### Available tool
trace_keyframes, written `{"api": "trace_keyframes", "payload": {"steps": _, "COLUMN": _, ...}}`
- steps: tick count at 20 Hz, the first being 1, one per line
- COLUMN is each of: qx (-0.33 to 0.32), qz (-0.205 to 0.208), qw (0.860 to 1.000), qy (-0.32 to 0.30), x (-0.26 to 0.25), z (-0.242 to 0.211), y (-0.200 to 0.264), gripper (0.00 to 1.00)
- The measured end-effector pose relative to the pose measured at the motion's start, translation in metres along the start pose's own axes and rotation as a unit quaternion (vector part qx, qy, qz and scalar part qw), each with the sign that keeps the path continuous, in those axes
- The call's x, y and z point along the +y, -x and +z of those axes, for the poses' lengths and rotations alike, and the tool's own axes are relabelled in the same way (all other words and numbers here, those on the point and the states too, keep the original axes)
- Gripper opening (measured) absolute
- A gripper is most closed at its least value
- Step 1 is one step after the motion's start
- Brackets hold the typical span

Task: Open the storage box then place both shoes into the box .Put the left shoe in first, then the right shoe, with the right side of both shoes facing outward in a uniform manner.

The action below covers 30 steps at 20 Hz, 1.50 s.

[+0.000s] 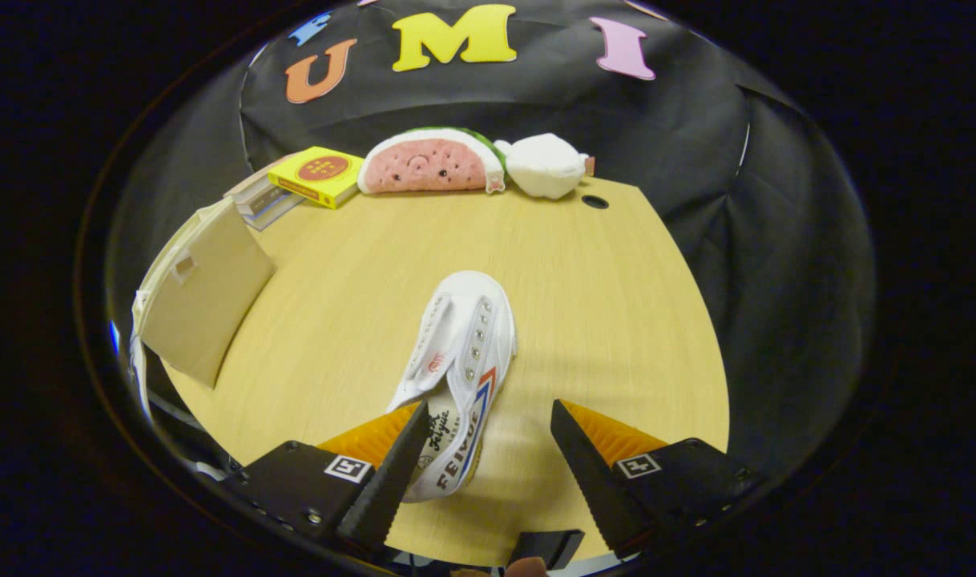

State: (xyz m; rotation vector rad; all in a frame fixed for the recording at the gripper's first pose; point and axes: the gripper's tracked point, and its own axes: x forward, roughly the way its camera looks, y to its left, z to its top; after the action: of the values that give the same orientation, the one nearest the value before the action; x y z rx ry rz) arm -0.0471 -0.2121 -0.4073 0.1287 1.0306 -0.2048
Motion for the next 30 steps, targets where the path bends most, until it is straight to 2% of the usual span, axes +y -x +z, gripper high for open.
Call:
{"api": "trace_keyframes", "payload": {"steps": 1, "qx": 0.008, "qz": 0.006, "qw": 1.000, "qy": -0.008, "x": 0.002, "z": 0.000, "y": -0.007, "gripper": 0.94}}
{"api": "trace_keyframes", "payload": {"steps": 6, "qx": 0.054, "qz": 0.015, "qw": 0.997, "qy": -0.050, "x": 0.006, "z": -0.003, "y": -0.030, "gripper": 0.42}}
{"api": "trace_keyframes", "payload": {"steps": 8, "qx": 0.063, "qz": -0.005, "qw": 0.996, "qy": -0.069, "x": 0.001, "z": -0.003, "y": -0.032, "gripper": 0.21}}
{"api": "trace_keyframes", "payload": {"steps": 10, "qx": 0.084, "qz": 0.000, "qw": 0.990, "qy": -0.112, "x": -0.002, "z": -0.007, "y": -0.027, "gripper": 0.00}}
{"api": "trace_keyframes", "payload": {"steps": 15, "qx": 0.107, "qz": 0.043, "qw": 0.972, "qy": -0.205, "x": 0.015, "z": 0.001, "y": -0.016, "gripper": 0.00}}
{"api": "trace_keyframes", "payload": {"steps": 17, "qx": 0.111, "qz": 0.047, "qw": 0.966, "qy": -0.227, "x": 0.025, "z": 0.000, "y": -0.011, "gripper": 0.00}}
{"api": "trace_keyframes", "payload": {"steps": 23, "qx": 0.114, "qz": 0.065, "qw": 0.960, "qy": -0.247, "x": 0.066, "z": 0.006, "y": 0.017, "gripper": 0.00}}
{"api": "trace_keyframes", "payload": {"steps": 30, "qx": 0.096, "qz": 0.110, "qw": 0.953, "qy": -0.265, "x": 0.157, "z": 0.038, "y": 0.068, "gripper": 0.00}}
